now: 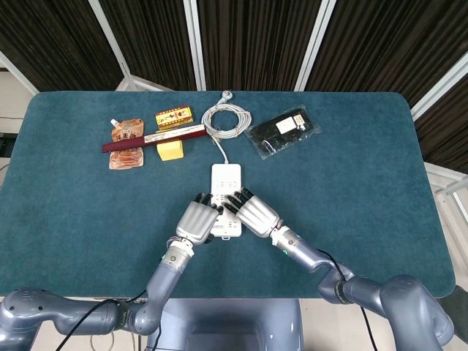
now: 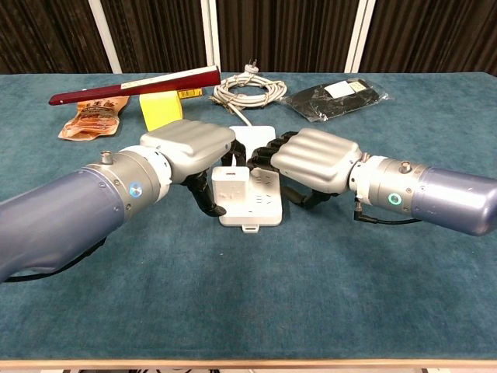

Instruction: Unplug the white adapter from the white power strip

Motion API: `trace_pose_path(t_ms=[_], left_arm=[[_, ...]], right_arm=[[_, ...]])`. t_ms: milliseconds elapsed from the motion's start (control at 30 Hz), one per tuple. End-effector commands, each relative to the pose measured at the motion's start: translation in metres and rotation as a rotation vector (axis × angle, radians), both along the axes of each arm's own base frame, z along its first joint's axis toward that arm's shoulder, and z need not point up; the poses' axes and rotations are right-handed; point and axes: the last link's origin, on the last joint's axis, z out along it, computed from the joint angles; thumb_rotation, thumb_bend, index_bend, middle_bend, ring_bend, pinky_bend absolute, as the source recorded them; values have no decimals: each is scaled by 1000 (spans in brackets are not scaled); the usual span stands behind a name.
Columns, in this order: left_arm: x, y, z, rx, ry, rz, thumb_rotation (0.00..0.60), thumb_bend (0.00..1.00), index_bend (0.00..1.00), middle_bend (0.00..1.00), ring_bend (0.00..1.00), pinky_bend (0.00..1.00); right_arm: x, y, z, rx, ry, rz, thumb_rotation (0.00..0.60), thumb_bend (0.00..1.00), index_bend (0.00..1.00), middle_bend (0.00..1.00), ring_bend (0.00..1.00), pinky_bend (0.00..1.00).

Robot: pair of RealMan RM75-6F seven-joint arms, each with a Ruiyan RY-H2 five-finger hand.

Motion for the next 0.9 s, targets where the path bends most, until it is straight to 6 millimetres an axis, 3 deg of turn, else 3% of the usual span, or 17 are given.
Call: trace_pose_path(t_ms=[33,167,500,900], left_arm=[[0,0,-2,-2,0,0,600,185,408,442,136,170],[-1,0,-6,-7,3,4,600,204,410,445,138,170],[-1,-1,-11,-7,-4,11,600,358,467,509,152,171],[-5,-2,-17,-5,-3,26,600,382,597,635,201,186]], right_arm=[[-1,0,0,0,2,-1,600,675,286,268,173,195],[-2,0,0,-2,6,-1,600,675,286,268,173,196],[-3,0,0,-4,10,-4,600,675,286,268,173,195],[-6,-1,0,-4,16,-10,600,675,287,268,173,195]])
